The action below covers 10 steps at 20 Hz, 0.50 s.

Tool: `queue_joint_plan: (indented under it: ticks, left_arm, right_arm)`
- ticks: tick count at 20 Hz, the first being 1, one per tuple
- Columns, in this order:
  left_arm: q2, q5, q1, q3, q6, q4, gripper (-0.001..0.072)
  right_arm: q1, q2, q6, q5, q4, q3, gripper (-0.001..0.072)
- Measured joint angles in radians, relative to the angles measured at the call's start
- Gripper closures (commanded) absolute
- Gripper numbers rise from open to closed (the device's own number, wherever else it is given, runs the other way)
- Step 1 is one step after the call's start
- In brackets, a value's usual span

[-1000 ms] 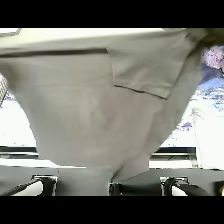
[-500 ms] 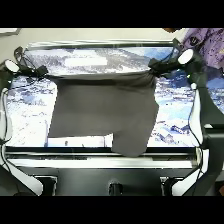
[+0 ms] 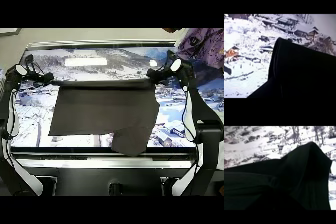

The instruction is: Fold the clothes and pants, and hang the long-sleeved shirts on hangers.

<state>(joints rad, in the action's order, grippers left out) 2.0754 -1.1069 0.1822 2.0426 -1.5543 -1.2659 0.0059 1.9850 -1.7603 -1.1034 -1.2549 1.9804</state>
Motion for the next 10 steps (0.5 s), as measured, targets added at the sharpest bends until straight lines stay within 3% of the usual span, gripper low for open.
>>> queue_joint_plan:
  ticks: [5, 10]
  left_arm:
    - [0.003, -0.243, 0.0, -0.023, -0.026, -0.055, 0.0694]
    - [0.006, -0.34, -0.006, -0.055, -0.039, -0.076, 0.0693]
  right_arm:
    - [0.0, 0.003, -0.011, -0.218, -0.082, 0.0, 0.0682]
    - [0.0, 0.012, -0.01, -0.333, -0.114, 0.0, 0.0682]
